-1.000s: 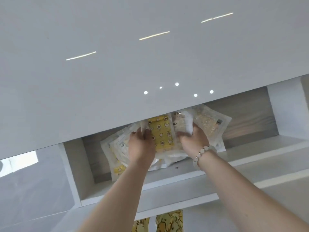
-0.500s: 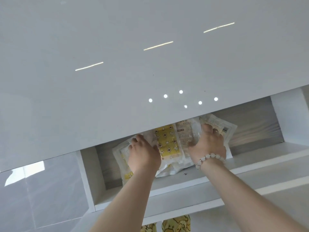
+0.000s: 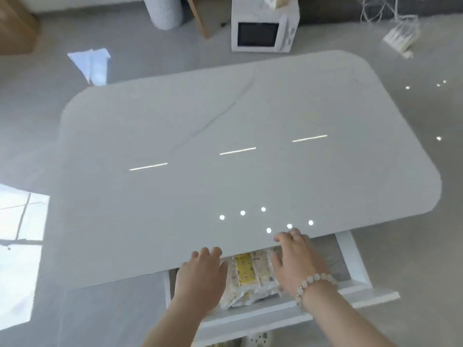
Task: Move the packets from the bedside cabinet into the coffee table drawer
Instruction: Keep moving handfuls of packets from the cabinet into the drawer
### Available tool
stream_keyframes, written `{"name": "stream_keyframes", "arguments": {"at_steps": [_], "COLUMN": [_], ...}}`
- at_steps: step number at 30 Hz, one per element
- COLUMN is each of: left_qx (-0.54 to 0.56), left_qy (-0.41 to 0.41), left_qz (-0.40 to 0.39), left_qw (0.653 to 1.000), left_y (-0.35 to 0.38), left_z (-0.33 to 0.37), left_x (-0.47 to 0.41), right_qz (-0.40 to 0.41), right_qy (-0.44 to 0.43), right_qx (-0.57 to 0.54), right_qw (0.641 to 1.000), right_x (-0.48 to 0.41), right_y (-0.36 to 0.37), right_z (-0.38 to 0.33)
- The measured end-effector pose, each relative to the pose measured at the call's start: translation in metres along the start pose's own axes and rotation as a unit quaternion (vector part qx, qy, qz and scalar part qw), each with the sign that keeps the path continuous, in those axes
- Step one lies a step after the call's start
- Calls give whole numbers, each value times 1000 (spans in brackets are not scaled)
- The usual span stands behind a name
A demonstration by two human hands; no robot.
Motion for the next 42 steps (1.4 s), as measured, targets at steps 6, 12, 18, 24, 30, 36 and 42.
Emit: {"name": "stream_keyframes", "arguments": {"at_steps": [6, 12, 18, 24, 30, 36, 42], "left_qx": [-107, -136, -91, -93, -53, -14, 47], "left_qy": [27, -39, -124, -209, -316, -436, -551], "left_qz": [52, 162, 247, 285, 281, 287, 306], "left_qw": [993, 977, 957, 931, 905, 853, 775], "left_y": [-167, -272, -295, -279, -232, -179, -96], "left_z": [0, -11, -41, -76, -131, -196, -252], "left_x": [64, 134, 196, 272, 379, 515, 677], "right_qz": [40, 134, 186, 198, 181, 172, 141], "right_qy": [-88, -188, -287, -397, -497, -583, -673], "right_qx": [25, 100, 141, 171, 200, 217, 242], "right_qw": [995, 968, 929, 880, 825, 764, 684], "right_x": [60, 106, 148, 207, 297, 405, 547], "right_y": [-144, -232, -255, -219, -160, -97, -10], "right_z": [-75, -150, -222, -295, -369, -437, -503]}}
Point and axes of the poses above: each hand's wrist, its own x-axis away from the middle knuckle, its own y-axis out of the palm, z = x × y, the point moved 7 cm from there along -x, towards the middle knuckle, and after that the axes turned 10 degrees about y, right-handed, at the moved point
